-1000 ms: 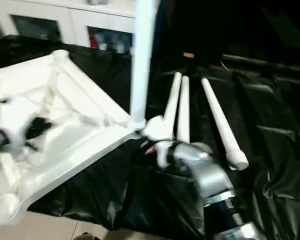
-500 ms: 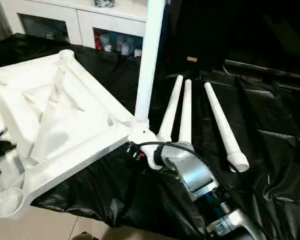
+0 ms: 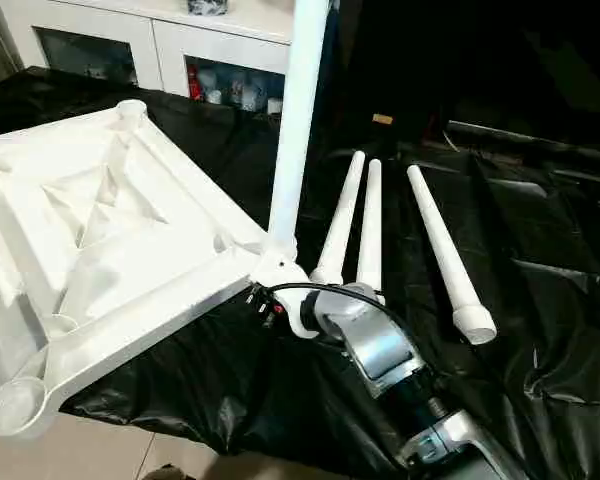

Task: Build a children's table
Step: Rotate table base

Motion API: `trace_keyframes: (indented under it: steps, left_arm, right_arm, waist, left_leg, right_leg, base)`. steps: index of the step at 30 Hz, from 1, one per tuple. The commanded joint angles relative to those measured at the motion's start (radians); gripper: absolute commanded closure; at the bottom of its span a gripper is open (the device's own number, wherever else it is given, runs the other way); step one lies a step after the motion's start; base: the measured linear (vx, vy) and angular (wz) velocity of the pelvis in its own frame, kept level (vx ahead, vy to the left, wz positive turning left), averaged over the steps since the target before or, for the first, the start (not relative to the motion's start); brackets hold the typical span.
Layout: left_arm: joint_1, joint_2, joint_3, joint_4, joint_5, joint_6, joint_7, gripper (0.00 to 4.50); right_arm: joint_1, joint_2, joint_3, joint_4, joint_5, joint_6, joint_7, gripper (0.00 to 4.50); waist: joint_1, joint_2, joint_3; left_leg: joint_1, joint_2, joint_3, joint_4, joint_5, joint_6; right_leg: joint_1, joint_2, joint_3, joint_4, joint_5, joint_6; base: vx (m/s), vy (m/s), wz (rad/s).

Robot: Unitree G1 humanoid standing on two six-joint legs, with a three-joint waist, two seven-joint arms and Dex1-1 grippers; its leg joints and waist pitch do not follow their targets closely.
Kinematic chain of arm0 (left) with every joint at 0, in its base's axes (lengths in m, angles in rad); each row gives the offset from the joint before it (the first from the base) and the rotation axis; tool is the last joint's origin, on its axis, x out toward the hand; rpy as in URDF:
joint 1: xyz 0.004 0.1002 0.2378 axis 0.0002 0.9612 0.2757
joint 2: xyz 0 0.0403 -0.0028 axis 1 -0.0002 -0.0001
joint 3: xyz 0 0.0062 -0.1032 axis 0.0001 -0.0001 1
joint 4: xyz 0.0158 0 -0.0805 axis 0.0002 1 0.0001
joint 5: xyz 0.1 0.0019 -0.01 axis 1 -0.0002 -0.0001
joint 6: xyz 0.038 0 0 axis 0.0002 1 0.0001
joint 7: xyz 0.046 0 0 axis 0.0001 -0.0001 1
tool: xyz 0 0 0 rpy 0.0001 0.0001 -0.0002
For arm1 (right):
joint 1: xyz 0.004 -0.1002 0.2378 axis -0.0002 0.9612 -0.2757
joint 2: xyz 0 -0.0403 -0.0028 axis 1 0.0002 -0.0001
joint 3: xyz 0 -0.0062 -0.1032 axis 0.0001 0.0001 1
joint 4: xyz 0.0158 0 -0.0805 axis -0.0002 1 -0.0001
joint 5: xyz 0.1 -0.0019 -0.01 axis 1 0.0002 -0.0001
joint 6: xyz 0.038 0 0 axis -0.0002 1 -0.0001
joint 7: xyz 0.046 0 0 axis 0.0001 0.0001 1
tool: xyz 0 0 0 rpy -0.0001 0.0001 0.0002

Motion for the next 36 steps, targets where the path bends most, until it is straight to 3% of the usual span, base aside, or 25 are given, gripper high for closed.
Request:
trace_keyframes:
  steps: [1,5,6,7,16,20,29,36]
  left_arm:
    - [-0.021,-0.009,-0.048,-0.009,-0.01,-0.021,-0.026,4.5]
    - [-0.033,-0.016,-0.145,-0.014,-0.02,-0.045,-0.099,4.5]
    - [-0.026,-0.006,-0.171,-0.017,-0.017,-0.058,-0.125,4.5]
    - [-0.021,0.002,-0.187,-0.021,-0.016,-0.066,-0.144,4.5]
    - [-0.013,-0.006,-0.247,-0.122,-0.1,-0.056,-0.242,4.5]
    - [-0.037,-0.06,-0.274,-0.169,-0.131,-0.031,-0.247,4.5]
    - [-0.089,-0.145,-0.336,-0.189,-0.129,-0.012,-0.227,4.5]
    - [-0.197,-0.266,-0.381,-0.117,-0.098,-0.018,-0.153,4.5]
  right_arm:
    - [-0.027,0.005,-0.016,0.028,-0.01,-0.015,-0.027,2.96]
    - [-0.058,0.038,-0.024,0.102,-0.02,-0.043,-0.068,3.23]
    - [-0.067,0.049,-0.022,0.124,-0.027,-0.054,-0.08,3.39]
    - [-0.073,0.057,-0.021,0.141,-0.03,-0.062,-0.087,3.39]
    - [-0.143,0.129,-0.032,0.303,-0.047,-0.138,-0.171,4.11]
    - [-0.164,0.152,-0.03,0.346,-0.052,-0.164,-0.181,4.46]
    - [-0.193,0.186,-0.032,0.412,-0.058,-0.211,-0.181,4.46]
    - [-0.222,0.222,-0.047,0.482,-0.063,-0.255,-0.191,4.46]
  waist:
    - [0.002,0.041,-0.057]
    - [0.001,0.041,-0.059]
    - [0.002,0.046,-0.059]
    - [0.001,0.043,-0.058]
    - [-0.003,0.05,-0.049]
    - [-0.003,0.049,-0.052]
    - [-0.013,0.044,-0.057]
    - [-0.019,0.05,-0.059]
  left_leg:
    - [0.021,0.037,-0.016,-0.079,-0.213,-0.046]
    - [0.02,0.036,-0.016,-0.078,-0.209,-0.057]
    - [0.021,0.036,-0.016,-0.078,-0.209,-0.058]
    - [0.02,0.036,-0.015,-0.079,-0.217,-0.058]
    - [0.033,0.039,-0.019,-0.086,-0.34,-0.084]
    - [0.03,0.039,-0.018,-0.085,-0.31,-0.083]
    - [0.022,0.036,-0.016,-0.08,-0.246,-0.076]
    - [0.022,0.035,-0.016,-0.078,-0.243,-0.075]
  right_leg:
    - [0.038,-0.083,0.058,-0.066,-0.092,-0.191]
    - [0.039,-0.083,0.058,-0.063,-0.085,-0.188]
    - [0.037,-0.084,0.058,-0.063,-0.087,-0.188]
    - [0.038,-0.083,0.058,-0.066,-0.096,-0.187]
    - [0.032,-0.088,0.061,-0.078,-0.25,-0.184]
    - [0.035,-0.086,0.06,-0.073,-0.209,-0.183]
    - [0.046,-0.084,0.059,-0.065,-0.136,-0.188]
    - [0.048,-0.084,0.059,-0.065,-0.124,-0.197]
  base:
    - [0.0,0.0,0.0]
    - [0.0,0.0,0.0]
    - [0.0,0.0,0.0]
    - [0.0,0.0,0.0]
    - [0.0,0.0,0.0]
    - [0.0,0.0,0.0]
    - [0.0,0.0,0.0]
    - [0.0,0.0,0.0]
